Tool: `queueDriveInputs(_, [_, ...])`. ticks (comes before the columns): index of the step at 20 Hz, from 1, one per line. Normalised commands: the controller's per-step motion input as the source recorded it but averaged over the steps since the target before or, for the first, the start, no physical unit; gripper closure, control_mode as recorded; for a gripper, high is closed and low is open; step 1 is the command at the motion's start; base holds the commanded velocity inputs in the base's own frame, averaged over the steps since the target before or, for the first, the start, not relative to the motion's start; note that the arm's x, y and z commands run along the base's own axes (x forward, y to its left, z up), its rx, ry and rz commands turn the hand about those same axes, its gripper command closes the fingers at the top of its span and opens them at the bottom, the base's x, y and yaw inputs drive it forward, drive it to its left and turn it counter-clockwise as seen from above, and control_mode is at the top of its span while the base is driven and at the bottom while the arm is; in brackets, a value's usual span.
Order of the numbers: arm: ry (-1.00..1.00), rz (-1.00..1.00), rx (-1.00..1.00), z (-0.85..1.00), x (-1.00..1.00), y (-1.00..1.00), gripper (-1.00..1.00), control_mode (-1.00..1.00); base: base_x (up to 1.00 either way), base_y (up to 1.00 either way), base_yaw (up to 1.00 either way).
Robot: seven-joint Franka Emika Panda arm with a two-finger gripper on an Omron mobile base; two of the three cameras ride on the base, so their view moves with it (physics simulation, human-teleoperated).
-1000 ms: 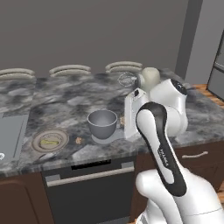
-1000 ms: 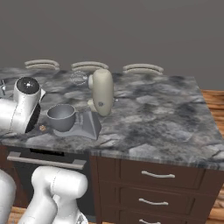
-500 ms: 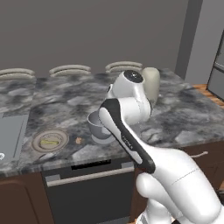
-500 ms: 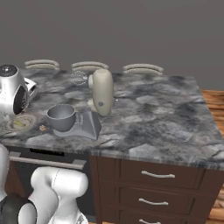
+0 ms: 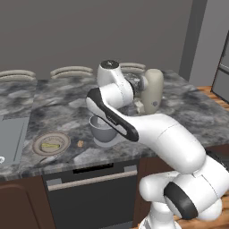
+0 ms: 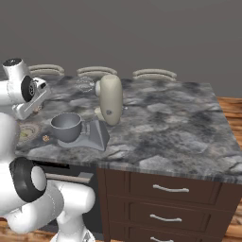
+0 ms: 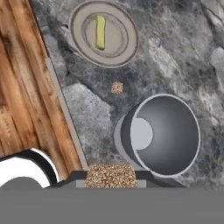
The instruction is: Add butter and sugar cubes to the stand mixer bowl and then turn on the stand mixer to begin making frosting.
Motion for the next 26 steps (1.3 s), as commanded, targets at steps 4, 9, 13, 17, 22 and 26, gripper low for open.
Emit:
queueDriveInputs(4, [0.1,-0.05,-0.16,-0.33,0.58,-0.12,1.0,-1.0,0.0,0.0,0.0])
queueDriveInputs(9, [0.04,-0.01,-0.1,-0.43,0.48,-0.15,1.0,-1.0,0.0,0.0,0.0])
queueDriveInputs(13, [0.01,0.0,0.0,-0.51,0.38,-0.09,1.0,-1.0,0.0,0.0,0.0])
queueDriveInputs(17, [0.01,0.0,0.0,-0.54,0.38,-0.03,1.0,-1.0,0.0,0.0,0.0])
queueDriveInputs(22, [0.06,0.0,0.0,-0.48,0.33,0.0,1.0,-1.0,0.0,0.0,0.0])
queueDriveInputs(26, [0.1,0.0,0.0,-0.4,0.43,0.0,1.0,-1.0,0.0,0.0,0.0])
